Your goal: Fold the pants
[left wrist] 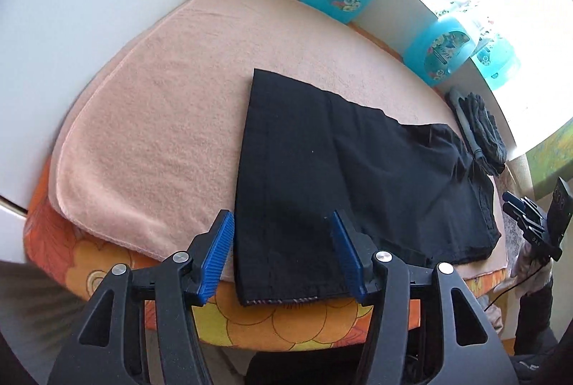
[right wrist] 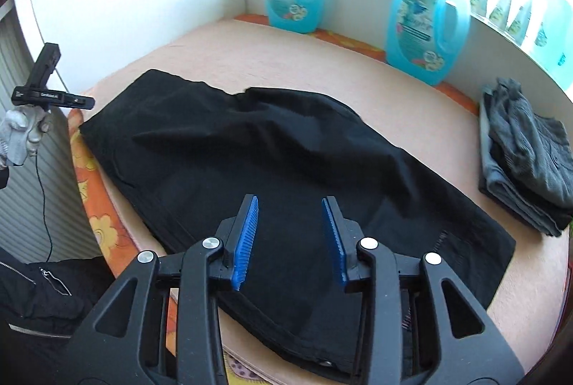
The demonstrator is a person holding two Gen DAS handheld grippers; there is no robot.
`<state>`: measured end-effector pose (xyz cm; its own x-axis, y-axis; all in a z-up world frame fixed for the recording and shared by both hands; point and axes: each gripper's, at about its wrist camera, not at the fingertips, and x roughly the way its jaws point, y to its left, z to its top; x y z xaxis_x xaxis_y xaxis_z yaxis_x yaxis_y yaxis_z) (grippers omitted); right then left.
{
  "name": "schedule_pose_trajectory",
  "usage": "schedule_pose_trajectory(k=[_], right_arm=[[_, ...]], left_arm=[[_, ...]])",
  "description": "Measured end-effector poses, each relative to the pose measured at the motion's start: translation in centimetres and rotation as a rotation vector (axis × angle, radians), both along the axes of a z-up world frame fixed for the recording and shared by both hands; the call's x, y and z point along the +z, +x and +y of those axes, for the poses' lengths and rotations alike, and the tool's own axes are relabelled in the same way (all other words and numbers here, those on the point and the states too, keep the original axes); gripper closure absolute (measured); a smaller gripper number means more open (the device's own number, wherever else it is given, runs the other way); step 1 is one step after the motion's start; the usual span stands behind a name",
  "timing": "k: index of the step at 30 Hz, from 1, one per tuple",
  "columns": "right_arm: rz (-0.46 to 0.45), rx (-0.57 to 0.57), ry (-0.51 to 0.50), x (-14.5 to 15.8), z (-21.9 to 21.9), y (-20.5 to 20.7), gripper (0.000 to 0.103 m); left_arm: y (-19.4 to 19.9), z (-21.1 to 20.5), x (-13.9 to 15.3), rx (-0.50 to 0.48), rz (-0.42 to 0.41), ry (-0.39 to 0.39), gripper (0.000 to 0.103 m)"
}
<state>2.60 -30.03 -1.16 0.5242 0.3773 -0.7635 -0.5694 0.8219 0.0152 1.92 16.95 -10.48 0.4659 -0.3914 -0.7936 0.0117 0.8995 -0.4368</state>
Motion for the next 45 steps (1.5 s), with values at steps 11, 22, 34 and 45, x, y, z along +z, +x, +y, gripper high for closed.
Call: schedule_pose_trajectory(k=[11,22,34,45], right_arm=[[-0.017,0.355,-0.026,-0.6,14.5,-1.5,0.065],[0.009,0.602,-0.119,-4.9,24.1,-3.6,0.056],[0.043,0.608,-0.133,-7.5,26.6,-2.5,0.056],[0.127,0.568,-0.054,-7.8,25.6,-0.6,0.06]], left_arm=[[-2.5,1.1,-1.4,0.058,0.042,-0.078,0.048],[-3.6,1.9,-1.9,0.093,0.051,-0.203,0.047],[-1.8,0.9,-0.3,0.059,0.021,-0.217,0.047],[-3.5,2.2,-1.5,0.122,0.06,-0.17,0.045]])
